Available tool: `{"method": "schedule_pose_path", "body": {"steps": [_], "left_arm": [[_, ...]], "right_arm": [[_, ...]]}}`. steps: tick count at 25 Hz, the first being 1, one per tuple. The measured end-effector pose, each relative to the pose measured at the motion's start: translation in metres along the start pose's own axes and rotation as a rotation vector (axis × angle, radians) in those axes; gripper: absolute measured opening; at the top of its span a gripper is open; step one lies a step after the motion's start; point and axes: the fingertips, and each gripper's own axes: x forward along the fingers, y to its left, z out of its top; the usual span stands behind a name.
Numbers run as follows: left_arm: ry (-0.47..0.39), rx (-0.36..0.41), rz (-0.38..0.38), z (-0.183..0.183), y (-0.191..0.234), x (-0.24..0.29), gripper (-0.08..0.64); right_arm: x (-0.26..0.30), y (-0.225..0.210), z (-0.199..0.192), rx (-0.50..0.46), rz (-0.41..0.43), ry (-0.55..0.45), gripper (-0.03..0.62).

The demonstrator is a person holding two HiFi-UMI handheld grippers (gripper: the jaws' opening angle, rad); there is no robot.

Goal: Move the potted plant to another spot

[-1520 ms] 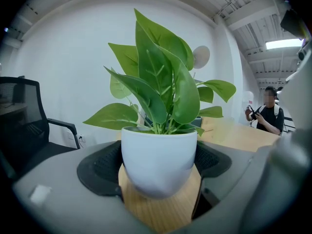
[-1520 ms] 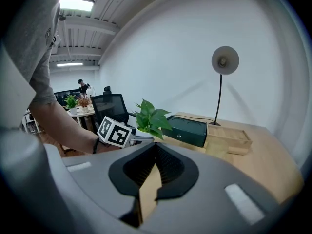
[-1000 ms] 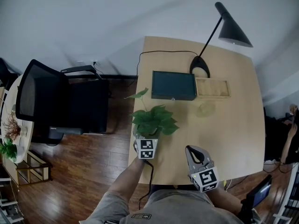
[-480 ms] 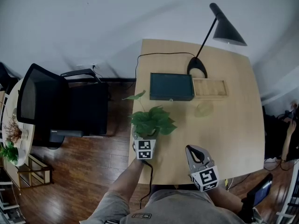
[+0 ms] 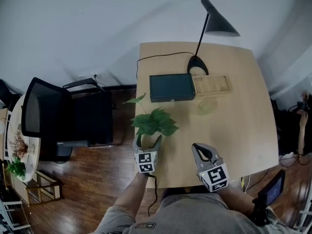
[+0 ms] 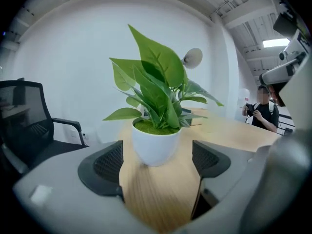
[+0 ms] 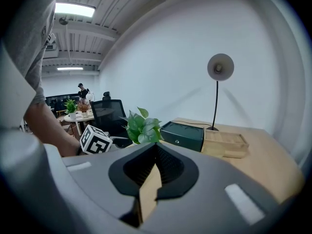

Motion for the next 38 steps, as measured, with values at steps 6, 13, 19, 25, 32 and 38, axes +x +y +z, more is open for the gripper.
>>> {"method": "schedule_pose_path", "body": {"steps": [6, 13, 19, 25, 32, 38], "left_arm": [[-0.045, -0.053, 0.020, 0.016, -0.034, -0.054, 0.217], [-0.179, -0.140, -0.049, 0.064, -0.122, -0.110, 0.011], [-0.191, -0.119, -0.215, 0.077, -0.232, -0.127, 0.011], [-0.175, -0.083, -0.310, 0.072, -0.317, -0.164, 0.011], [-0.164, -0.087, -0.295, 0.051, -0.379, -0.209, 0.011], [-0.110, -0.073, -0.322, 0.019, -0.401, -0.241, 0.011]], "right_arm": [[-0.024, -0.006, -0.004, 0.026, 0.020, -0.028, 0.006], [-0.072, -0.017, -0.001, 0.019, 0.040, -0.101, 0.006], [-0.132, -0.048, -0.020, 0.045, -0.005, -0.135, 0.006], [-0.186, -0.057, -0.040, 0.061, -0.003, -0.142, 0.006], [-0.255, -0.053, -0.083, 0.079, 0.044, -0.110, 0.006], [-0.288, -0.043, -0.115, 0.145, 0.028, -0.088, 0.006]]}}
